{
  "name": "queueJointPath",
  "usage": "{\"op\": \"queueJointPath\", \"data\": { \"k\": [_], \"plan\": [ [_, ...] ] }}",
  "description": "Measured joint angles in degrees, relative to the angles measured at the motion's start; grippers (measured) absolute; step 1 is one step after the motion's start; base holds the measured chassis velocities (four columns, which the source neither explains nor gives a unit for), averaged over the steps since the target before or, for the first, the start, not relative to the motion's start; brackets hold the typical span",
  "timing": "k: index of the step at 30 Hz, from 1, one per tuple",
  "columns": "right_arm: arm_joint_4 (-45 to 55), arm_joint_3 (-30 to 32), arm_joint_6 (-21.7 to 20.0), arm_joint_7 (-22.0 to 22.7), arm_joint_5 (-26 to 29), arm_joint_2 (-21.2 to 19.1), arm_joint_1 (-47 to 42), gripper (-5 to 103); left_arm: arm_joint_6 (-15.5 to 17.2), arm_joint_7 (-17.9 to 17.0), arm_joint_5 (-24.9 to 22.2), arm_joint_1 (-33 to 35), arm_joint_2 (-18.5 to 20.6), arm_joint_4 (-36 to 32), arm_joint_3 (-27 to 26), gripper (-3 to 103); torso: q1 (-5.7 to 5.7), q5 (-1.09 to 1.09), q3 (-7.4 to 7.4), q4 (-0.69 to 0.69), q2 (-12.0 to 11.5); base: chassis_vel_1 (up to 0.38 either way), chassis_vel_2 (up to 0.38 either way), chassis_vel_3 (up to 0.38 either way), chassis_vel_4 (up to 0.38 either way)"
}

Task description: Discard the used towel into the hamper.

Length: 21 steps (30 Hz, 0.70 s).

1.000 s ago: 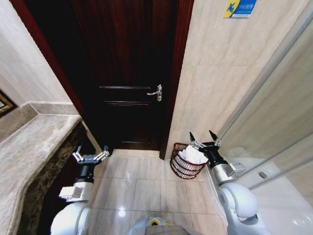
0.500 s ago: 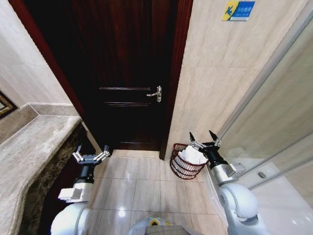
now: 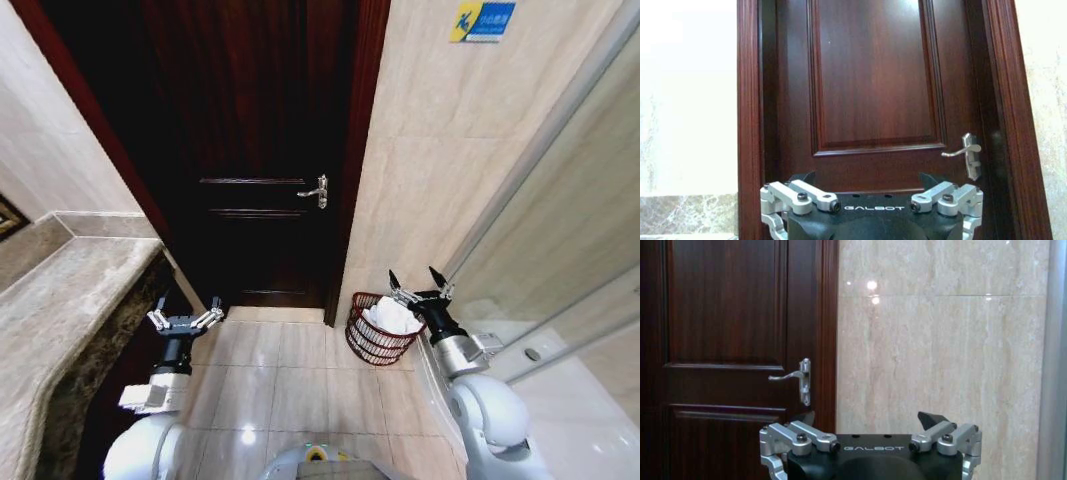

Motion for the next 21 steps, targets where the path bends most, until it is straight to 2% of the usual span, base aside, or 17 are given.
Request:
{"op": "queueJointPath", "data": {
  "k": [4, 21],
  "plan": [
    [0.1, 0.03, 0.04, 0.01, 0.02, -0.02, -0.14, 100, -0.88, -0.31, -0.46, -0.05, 0.03, 0.12, 0.12, 100, -0.02, 0.0, -0.02, 0.01, -0.04, 0.0, 0.0, 0.0, 0.0],
    [1.06, 0.26, -0.35, -0.39, -0.08, -0.23, -1.1, 100, -1.01, -0.27, -0.77, 0.35, -0.08, -0.36, -0.08, 100, -0.06, 0.0, -0.06, 0.0, -0.13, 0.0, 0.0, 0.0, 0.0]
  ]
}}
